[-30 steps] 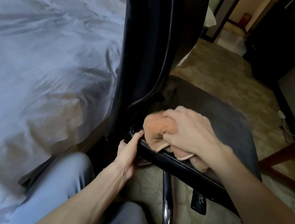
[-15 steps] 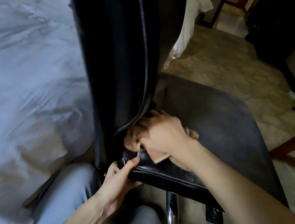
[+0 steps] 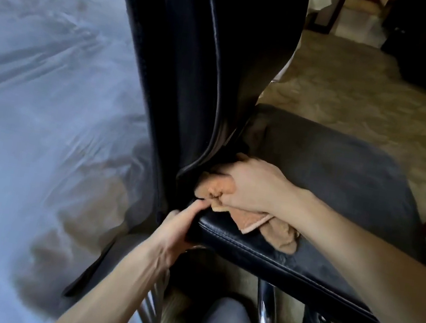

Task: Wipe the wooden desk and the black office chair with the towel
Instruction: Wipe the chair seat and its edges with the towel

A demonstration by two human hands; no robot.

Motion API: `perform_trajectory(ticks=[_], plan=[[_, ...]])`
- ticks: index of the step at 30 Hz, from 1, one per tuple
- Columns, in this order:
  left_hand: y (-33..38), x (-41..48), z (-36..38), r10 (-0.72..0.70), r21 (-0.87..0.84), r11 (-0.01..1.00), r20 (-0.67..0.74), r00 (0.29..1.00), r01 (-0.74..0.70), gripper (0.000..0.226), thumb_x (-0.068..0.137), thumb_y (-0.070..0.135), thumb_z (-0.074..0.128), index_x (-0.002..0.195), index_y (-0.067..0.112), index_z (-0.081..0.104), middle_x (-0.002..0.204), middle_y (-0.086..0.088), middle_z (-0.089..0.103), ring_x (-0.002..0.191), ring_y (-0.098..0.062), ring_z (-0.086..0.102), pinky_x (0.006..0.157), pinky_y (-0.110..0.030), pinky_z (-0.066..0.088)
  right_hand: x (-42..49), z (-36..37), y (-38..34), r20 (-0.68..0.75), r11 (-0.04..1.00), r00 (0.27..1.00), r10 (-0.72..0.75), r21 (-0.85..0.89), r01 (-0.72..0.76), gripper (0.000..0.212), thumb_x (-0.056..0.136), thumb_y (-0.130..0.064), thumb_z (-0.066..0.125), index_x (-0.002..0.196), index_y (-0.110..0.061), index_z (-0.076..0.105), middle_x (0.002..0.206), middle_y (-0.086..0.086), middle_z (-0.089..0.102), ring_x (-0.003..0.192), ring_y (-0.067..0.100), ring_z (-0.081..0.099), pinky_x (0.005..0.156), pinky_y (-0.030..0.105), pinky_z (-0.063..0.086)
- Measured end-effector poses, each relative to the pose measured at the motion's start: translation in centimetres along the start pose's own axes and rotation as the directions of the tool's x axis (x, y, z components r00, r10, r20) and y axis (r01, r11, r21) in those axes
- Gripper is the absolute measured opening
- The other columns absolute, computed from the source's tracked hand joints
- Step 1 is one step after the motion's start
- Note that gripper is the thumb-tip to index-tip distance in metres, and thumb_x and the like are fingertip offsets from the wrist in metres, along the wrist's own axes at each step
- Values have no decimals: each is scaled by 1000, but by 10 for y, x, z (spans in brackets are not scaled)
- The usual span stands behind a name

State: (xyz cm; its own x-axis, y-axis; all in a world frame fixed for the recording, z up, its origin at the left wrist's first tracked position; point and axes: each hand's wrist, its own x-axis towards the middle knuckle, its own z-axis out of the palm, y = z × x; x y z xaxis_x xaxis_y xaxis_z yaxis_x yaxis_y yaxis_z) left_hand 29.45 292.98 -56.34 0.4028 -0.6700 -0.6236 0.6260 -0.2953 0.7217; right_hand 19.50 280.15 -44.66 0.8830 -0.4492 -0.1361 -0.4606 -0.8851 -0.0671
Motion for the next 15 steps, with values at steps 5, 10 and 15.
perform_trajectory(ticks=[5, 10, 15], plan=[[-1, 2, -8, 73, 114, 991, -55, 996, -66, 81, 68, 53, 90, 127, 8, 59, 115, -10, 74, 91, -23, 78, 82, -46, 64, 29, 2, 20, -124, 965, 958, 259, -7, -262, 41, 83, -48, 65, 121, -33, 68, 127, 3, 66, 123, 30, 61, 94, 37, 52], [8, -18, -19, 273, 559, 795, 13, 962, -233, 55, 87, 60, 67, 125, 21, 64, 125, -3, 72, 110, -21, 71, 97, -43, 58, 41, -22, 56, -212, 927, 909, 360, -29, -374, 48, 82, -46, 70, 126, -27, 68, 125, 9, 62, 116, 38, 60, 88, 41, 52], [30, -77, -3, 642, 877, -12, 376, 668, -481, 55, 100, 48, 50, 150, 27, 50, 157, 8, 46, 142, -12, 46, 114, -26, 33, 20, -31, 48, -206, 967, 947, 246, 111, -227, 38, 79, -53, 68, 114, -36, 67, 111, 5, 69, 102, 37, 66, 71, 33, 43]])
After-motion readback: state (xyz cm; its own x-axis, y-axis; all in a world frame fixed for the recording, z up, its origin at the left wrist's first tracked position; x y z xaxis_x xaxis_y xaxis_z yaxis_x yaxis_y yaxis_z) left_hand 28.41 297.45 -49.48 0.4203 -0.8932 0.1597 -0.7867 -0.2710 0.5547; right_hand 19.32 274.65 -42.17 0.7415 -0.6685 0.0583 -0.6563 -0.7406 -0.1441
